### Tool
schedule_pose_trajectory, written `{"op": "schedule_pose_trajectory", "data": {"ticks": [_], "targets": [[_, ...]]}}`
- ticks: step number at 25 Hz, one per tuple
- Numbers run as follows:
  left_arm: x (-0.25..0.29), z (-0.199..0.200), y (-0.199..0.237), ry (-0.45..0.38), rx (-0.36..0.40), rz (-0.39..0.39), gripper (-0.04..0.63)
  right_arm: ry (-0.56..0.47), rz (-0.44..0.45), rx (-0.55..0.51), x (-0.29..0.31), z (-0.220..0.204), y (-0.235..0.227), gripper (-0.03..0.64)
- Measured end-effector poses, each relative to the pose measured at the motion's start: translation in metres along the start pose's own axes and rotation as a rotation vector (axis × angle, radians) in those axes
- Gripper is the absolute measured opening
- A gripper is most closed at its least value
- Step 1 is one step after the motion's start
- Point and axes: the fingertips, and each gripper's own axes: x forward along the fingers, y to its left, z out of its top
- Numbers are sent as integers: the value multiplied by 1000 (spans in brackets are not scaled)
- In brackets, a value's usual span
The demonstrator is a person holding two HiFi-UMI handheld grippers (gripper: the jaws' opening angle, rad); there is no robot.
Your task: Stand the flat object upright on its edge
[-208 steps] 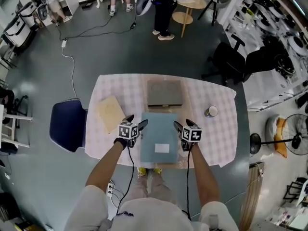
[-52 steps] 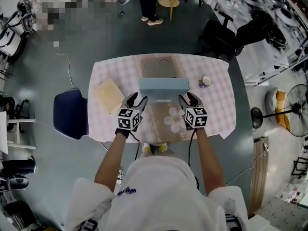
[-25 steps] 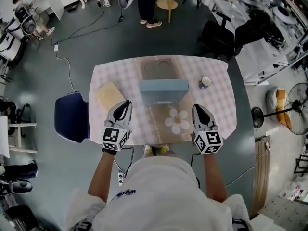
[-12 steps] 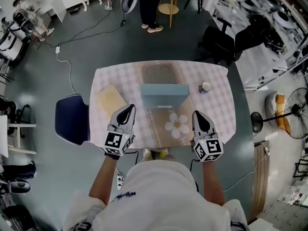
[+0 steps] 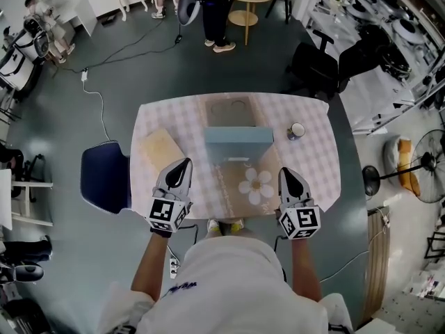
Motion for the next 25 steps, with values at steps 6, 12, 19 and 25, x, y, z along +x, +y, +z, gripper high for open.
{"op": "schedule_pose_trajectory", "data": {"ticks": [6, 12, 19, 25], "targets": [[-4, -5, 0, 11, -36, 3, 2, -4, -16, 4, -5, 2, -4, 3], [-2, -8, -9, 19, -30, -26, 2, -11, -23, 0, -8, 3, -1, 3], [-5, -13, -10, 32, -30, -44, 2, 0, -40, 21, -12, -6, -1, 3], [-8, -19, -7, 42, -33, -49, 2, -1, -42, 24, -12, -7, 4, 3]]}}
